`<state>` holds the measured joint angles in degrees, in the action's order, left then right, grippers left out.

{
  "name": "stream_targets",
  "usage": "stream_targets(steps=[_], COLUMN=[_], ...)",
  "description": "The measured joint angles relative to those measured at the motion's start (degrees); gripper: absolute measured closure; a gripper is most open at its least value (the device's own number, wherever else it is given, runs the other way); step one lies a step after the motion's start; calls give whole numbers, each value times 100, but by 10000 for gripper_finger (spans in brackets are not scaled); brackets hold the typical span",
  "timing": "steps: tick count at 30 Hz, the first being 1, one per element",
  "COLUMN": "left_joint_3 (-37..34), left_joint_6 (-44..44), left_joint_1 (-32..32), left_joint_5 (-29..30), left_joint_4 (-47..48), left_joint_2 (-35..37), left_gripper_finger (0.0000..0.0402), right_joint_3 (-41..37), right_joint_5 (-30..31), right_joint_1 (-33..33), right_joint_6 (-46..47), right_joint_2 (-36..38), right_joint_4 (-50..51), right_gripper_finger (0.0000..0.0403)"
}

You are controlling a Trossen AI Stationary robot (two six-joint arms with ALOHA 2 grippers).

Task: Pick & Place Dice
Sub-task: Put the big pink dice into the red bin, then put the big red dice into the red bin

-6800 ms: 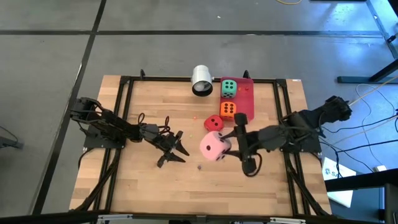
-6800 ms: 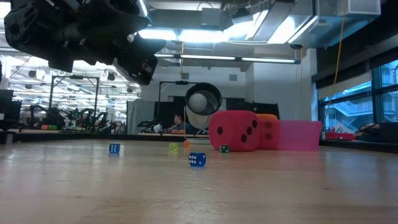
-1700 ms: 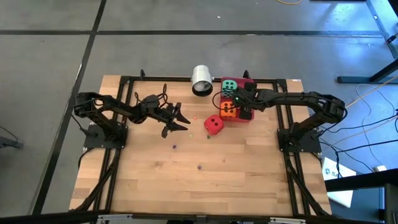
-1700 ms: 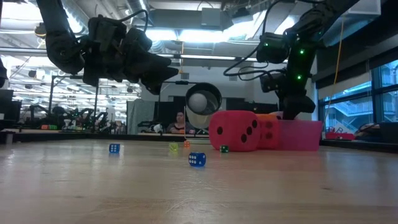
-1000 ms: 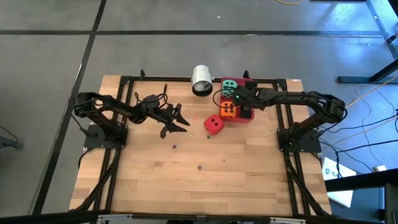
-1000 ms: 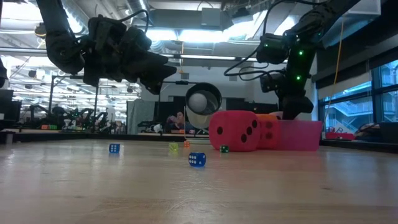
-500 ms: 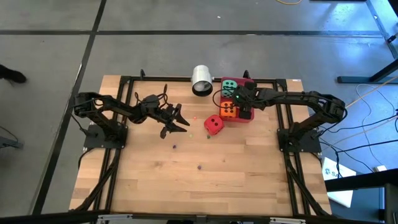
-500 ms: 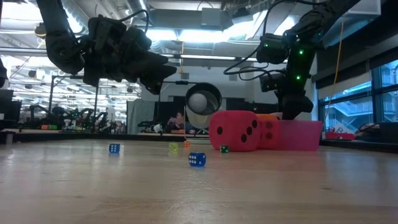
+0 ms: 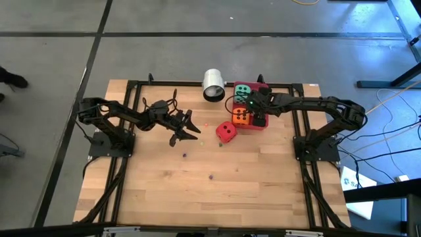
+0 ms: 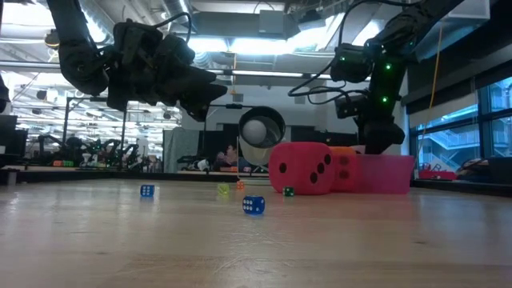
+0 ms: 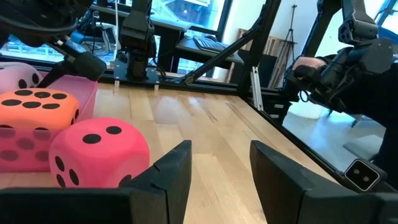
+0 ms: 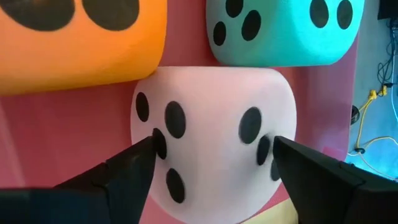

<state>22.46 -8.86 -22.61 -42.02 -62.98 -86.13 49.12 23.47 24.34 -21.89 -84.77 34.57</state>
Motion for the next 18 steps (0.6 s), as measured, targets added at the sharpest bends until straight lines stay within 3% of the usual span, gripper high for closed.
stream_targets(steps=[6, 18], left_joint_3=[0, 0], left_joint_6=[0, 4], left_joint_1=[0, -2], left_joint_5=[-3, -115], left_joint_4=[1, 2], left_joint_2=[0, 0], left_gripper_finger=[245, 245], right_joint_3=[24, 981], right_joint_5=[356, 112], right_joint_1=[-61, -280], right_joint_6=[26, 278], right_joint_2=[0, 0], right_joint_4=[162, 990], right_gripper_finger=[76, 78])
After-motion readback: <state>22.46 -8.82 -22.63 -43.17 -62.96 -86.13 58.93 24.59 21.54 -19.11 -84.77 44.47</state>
